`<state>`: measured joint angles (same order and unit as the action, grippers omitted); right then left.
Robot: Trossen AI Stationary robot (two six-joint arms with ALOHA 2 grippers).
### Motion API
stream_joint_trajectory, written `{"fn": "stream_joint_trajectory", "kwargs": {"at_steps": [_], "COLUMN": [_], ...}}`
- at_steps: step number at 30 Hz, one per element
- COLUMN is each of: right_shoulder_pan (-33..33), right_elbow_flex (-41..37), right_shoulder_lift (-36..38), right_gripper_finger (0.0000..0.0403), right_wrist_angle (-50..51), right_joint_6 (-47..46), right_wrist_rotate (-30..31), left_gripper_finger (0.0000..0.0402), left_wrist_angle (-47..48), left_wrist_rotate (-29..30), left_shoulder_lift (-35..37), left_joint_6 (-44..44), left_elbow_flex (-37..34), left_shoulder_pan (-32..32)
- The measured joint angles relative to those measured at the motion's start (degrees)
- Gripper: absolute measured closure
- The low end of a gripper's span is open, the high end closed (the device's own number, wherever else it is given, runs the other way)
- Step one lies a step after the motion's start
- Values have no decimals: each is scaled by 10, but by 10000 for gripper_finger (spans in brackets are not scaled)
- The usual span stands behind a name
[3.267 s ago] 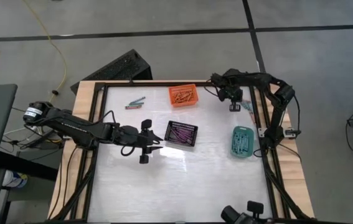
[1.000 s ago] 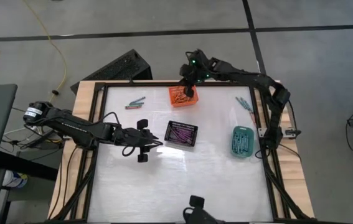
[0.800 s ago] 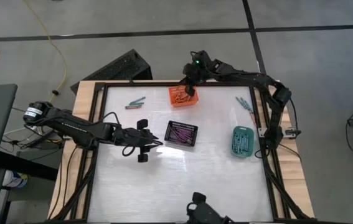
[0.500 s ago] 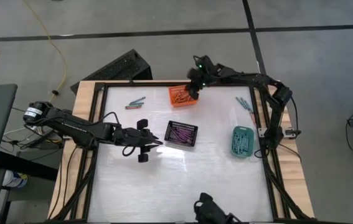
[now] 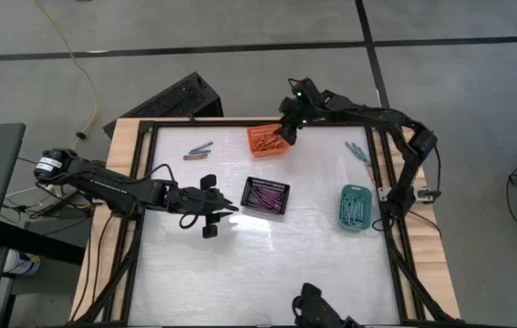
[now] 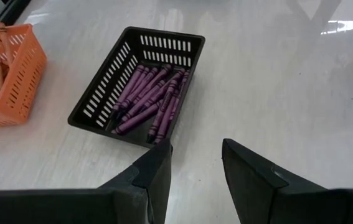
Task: Sort crayons
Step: Put the orange crayon into the orange bin
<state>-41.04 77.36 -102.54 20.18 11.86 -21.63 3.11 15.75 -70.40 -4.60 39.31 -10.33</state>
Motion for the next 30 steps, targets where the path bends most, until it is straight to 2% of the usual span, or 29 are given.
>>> {"fn": "stream_joint_trajectory", "kwargs": {"at_steps": [10, 15, 24, 30], "right_shoulder_pan": [-17, -18, 18, 65], "right_elbow_flex": [1, 1, 1, 37], "right_shoulder_lift": [98, 127, 120, 70], "right_gripper_finger": [213, 226, 230, 230], "right_wrist_angle": [176, 244, 245, 226], "right_joint_6": [62, 86, 143, 222], "right_wrist_rotate": [130, 145, 163, 178], "left_gripper_finger": [270, 270, 270, 270], "left_wrist_angle": [0, 0, 0, -3], "left_wrist_rotate": [0, 1, 1, 1], "left_shoulder_lift": [0, 0, 0, 0], "left_joint_6": [-2, 1, 3, 3], "left_elbow_flex": [0, 0, 0, 0], "left_shoulder_pan": [0, 0, 0, 0]}}
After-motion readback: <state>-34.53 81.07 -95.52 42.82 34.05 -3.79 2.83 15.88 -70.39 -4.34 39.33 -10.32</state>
